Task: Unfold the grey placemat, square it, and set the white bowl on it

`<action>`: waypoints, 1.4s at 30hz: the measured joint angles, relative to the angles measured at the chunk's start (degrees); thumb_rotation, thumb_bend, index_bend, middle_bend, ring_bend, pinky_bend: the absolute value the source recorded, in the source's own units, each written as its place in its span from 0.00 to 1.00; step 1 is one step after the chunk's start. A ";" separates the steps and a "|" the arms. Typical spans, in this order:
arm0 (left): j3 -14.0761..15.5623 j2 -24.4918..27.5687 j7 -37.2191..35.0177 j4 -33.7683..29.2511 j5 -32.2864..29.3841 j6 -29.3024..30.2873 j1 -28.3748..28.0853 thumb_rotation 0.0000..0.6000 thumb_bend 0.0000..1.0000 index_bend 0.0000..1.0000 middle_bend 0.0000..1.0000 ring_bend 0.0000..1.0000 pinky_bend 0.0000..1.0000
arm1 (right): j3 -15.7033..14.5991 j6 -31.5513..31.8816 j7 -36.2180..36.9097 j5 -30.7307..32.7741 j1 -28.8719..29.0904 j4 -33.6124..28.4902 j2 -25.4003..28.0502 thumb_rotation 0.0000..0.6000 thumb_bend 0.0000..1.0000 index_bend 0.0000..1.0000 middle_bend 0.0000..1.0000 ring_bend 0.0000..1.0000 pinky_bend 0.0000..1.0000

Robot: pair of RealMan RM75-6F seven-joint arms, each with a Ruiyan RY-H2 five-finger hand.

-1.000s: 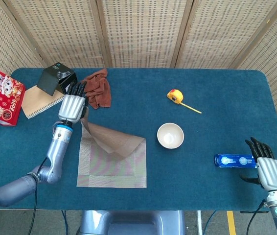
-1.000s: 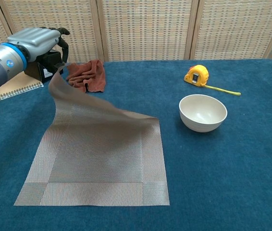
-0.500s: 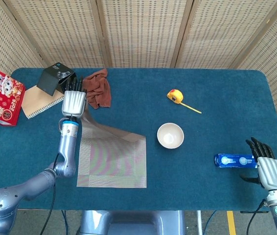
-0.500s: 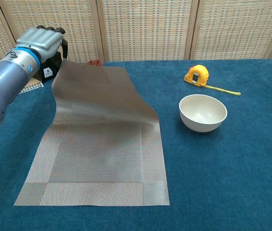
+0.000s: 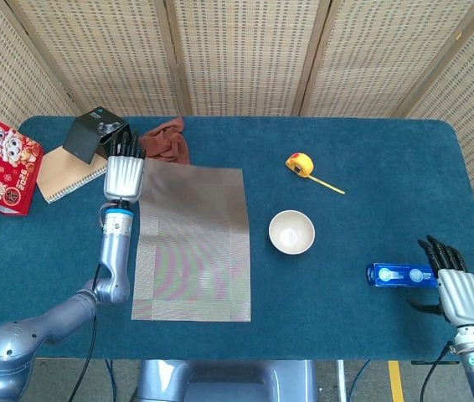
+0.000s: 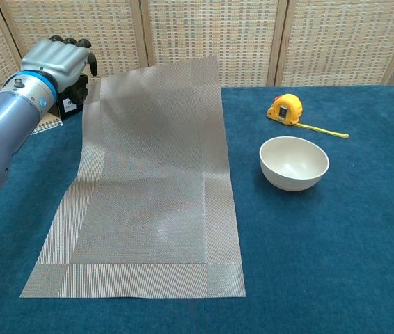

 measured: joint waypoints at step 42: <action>27.67 35.33 -18.72 -50.35 26.85 34.04 40.25 1.00 0.32 0.13 0.00 0.00 0.00 | -4.02 1.93 -4.85 -7.02 -0.37 -1.30 -2.55 1.00 0.09 0.10 0.00 0.00 0.00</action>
